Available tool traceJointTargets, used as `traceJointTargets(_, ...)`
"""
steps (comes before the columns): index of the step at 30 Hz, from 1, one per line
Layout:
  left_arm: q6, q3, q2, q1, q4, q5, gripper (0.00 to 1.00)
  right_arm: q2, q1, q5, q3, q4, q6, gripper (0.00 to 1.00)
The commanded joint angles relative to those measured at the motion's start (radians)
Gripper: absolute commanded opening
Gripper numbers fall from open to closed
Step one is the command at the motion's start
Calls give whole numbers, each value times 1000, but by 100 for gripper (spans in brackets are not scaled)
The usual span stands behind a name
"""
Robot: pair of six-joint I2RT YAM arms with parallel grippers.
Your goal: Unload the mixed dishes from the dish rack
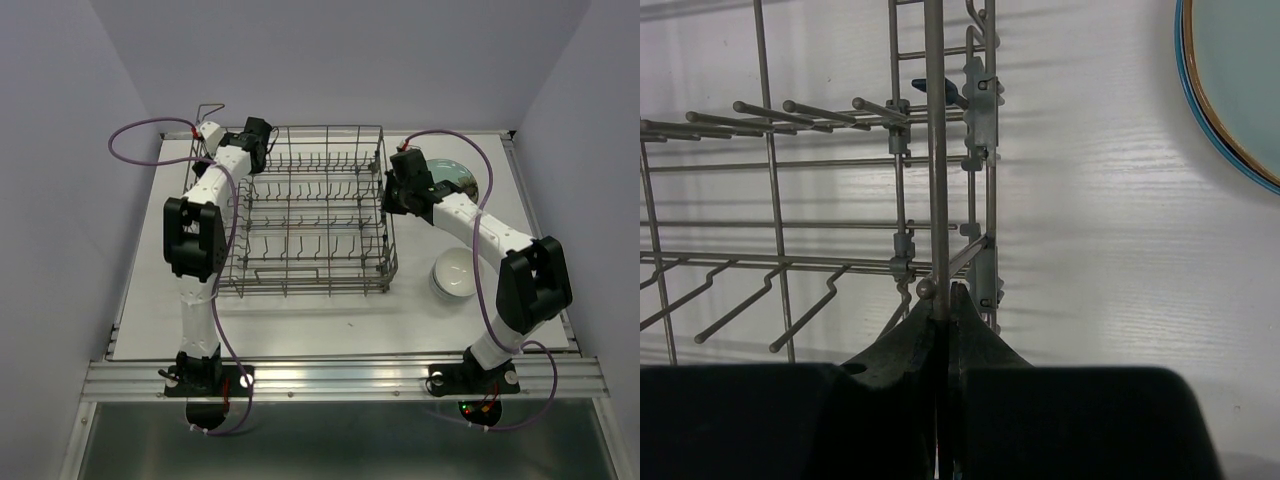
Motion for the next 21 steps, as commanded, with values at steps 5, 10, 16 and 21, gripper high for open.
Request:
traceJointTargets(5,-21,44,20,3,26,-26,97,-16,4,-21,-25,12,19,1)
traceJointTargets(10,-52,27,11,3,-2,-33,90,-16,4,-31,-25,15,18,1)
traceJointTargets(16,-72,-4,-24,1,-9,-41,52,-10,4,-46,-25,17,13,1)
traceJointTargets(21,-71,4,-61,-2,-28,-56,26,-19,4,-44,-30,17,10,1)
